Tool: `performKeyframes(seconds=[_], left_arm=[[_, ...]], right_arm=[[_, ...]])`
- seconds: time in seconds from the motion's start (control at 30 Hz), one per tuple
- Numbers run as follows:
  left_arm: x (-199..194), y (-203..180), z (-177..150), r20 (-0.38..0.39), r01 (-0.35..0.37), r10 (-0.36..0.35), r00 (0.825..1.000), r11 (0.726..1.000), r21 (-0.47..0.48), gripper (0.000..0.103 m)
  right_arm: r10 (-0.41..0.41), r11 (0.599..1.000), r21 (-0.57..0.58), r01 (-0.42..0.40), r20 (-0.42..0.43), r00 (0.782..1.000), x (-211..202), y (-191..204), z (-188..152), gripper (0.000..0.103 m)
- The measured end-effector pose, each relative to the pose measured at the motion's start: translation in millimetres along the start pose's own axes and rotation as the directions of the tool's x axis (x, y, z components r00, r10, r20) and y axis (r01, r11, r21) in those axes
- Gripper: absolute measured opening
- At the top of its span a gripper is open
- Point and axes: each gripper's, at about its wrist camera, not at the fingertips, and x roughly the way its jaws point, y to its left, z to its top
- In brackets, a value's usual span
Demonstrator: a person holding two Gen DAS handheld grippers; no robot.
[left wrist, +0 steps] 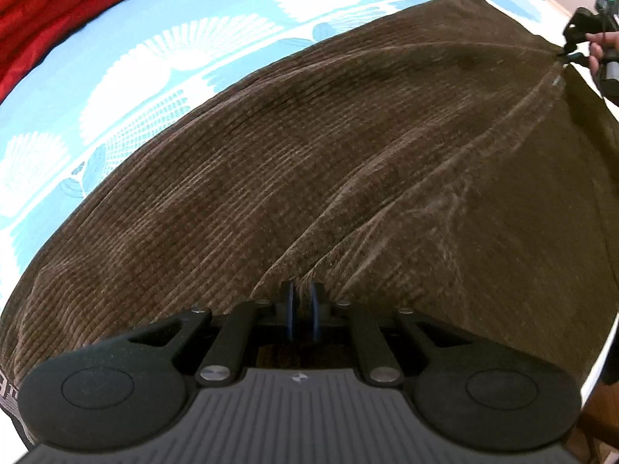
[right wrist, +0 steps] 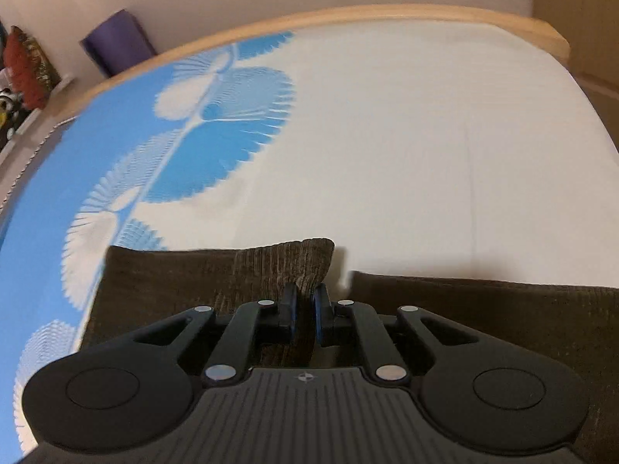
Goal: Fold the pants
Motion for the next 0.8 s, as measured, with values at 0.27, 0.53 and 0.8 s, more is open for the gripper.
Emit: performKeyframes(seconds=[0.27,0.53,0.8], left_arm=[[-40.7,48.7,-13.8,0.1,0.063,-0.053,0.994,0.993,-0.101,0.051],[-63.6,185.3,-77.3,-0.014,-0.203,0.247,0.969,0.76,-0.617,0.056],[-44.4,251.9,-140.5,-0.156,-0.28,0.268,0.951,0.523,-0.805,0.08]], right_arm=[[-0.051,0.991,-0.113,0.066,0.132,0.99,-31.3,16.7,3.1,0.022],[0.532,0.657,-0.545,-0.52,-0.152,0.833,-86.8,137.1,-91.5,0.042],[0.424,0.088,-0.774,-0.627,-0.541,0.727,-107.3,213.3,-259.2,0.042]])
